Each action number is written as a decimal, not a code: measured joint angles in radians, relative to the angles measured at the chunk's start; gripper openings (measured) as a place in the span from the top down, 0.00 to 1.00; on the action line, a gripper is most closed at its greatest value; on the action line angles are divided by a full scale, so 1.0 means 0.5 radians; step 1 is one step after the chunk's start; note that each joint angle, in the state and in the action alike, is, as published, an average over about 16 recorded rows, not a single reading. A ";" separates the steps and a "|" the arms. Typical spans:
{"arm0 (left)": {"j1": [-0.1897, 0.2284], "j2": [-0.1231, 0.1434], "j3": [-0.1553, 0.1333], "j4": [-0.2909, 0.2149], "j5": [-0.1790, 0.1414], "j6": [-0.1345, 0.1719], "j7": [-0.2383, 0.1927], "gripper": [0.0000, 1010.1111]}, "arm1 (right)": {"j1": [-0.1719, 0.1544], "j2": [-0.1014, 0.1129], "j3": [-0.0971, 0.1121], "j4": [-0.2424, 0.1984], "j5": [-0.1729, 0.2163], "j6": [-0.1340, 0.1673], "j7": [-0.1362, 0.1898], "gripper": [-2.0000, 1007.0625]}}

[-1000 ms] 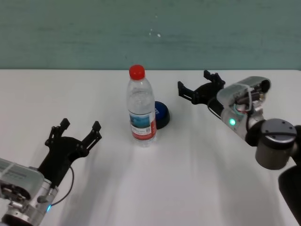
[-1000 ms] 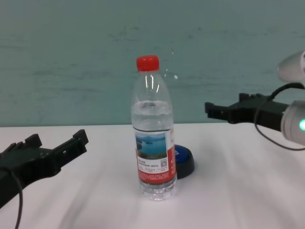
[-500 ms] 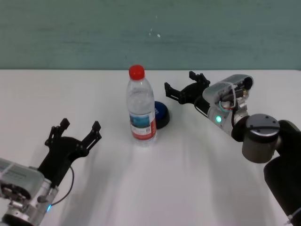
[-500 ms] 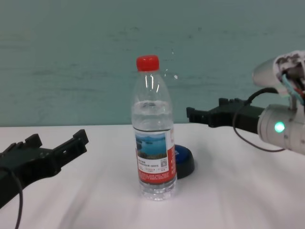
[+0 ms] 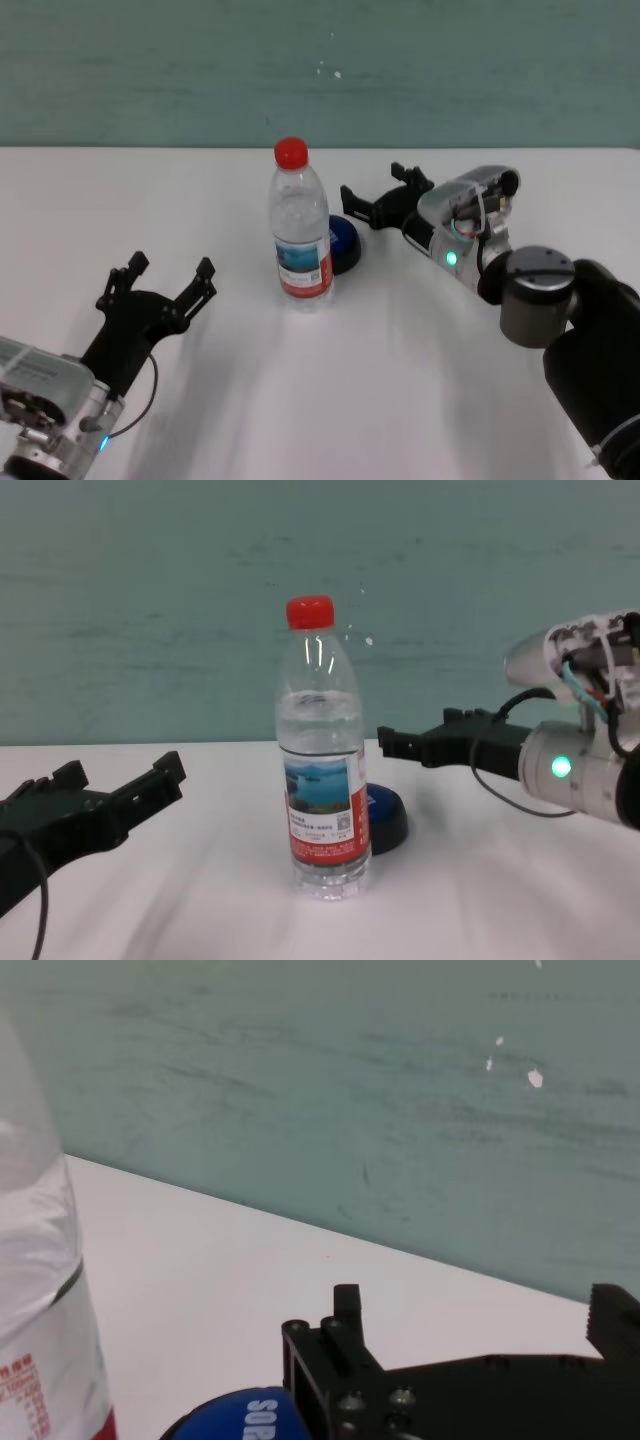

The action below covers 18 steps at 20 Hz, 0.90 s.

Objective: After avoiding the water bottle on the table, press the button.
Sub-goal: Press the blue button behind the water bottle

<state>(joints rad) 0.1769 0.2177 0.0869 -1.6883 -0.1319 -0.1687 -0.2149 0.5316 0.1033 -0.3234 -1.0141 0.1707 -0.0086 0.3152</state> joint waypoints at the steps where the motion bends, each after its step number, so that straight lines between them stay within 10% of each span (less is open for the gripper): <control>1: 0.000 0.000 0.000 0.000 0.000 0.000 0.000 0.00 | 0.012 -0.007 -0.002 0.029 0.001 -0.007 0.004 0.00; 18: 0.000 0.000 0.000 0.000 0.000 0.000 0.000 0.00 | 0.135 -0.085 -0.003 0.378 0.044 -0.075 0.077 0.00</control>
<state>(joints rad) 0.1769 0.2177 0.0869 -1.6883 -0.1319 -0.1687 -0.2148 0.5989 0.0606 -0.3248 -0.8249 0.1930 -0.0461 0.3536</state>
